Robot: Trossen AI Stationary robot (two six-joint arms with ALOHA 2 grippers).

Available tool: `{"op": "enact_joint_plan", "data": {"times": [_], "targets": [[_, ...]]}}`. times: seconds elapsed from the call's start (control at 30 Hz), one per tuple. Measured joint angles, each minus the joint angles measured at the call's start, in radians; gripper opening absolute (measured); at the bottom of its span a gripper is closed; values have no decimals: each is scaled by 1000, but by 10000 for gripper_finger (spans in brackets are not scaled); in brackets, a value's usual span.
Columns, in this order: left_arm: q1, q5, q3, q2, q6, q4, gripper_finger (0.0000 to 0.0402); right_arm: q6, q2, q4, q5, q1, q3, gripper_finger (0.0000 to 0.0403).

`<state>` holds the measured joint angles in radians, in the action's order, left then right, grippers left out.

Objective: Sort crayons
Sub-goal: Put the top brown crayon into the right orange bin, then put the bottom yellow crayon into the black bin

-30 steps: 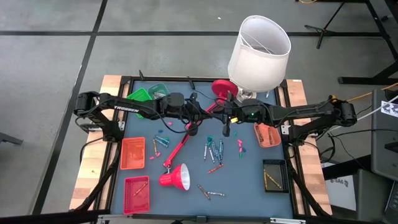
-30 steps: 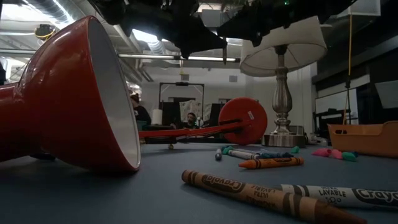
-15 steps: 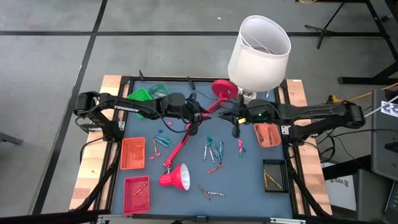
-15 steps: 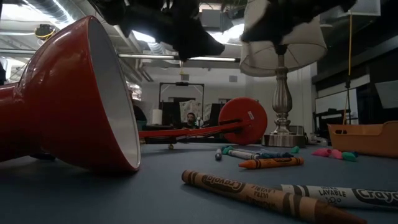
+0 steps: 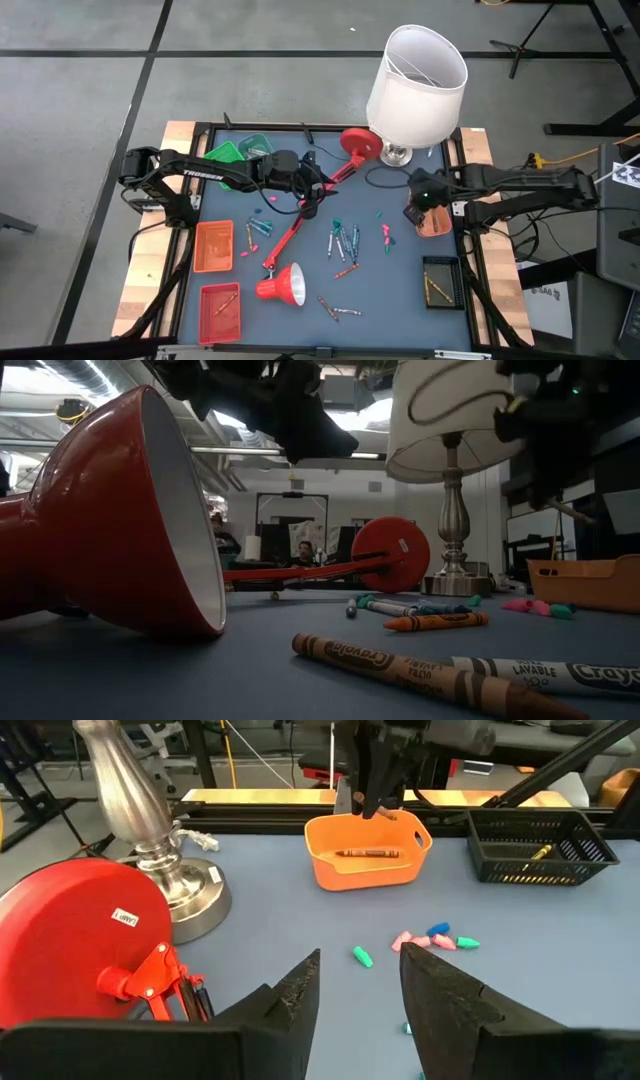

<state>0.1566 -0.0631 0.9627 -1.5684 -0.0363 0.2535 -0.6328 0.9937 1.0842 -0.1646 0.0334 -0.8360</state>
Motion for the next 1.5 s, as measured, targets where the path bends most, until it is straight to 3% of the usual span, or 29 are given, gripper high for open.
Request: {"op": "enact_joint_plan", "data": {"times": [0.27, 1.27, 1.5], "targets": [[-3, -1, 0, 0, 1, -3, 124, 8, 10, 41, 0, 0, 0, 59], [0, 2, 0, 0, -1, -36, 124, 9, 10, 23, 0, 0, 0, 63], [56, 4, 0, 33, 0, -143, 124, 9, 10, -23, 0, 0, 0, 63]]}}
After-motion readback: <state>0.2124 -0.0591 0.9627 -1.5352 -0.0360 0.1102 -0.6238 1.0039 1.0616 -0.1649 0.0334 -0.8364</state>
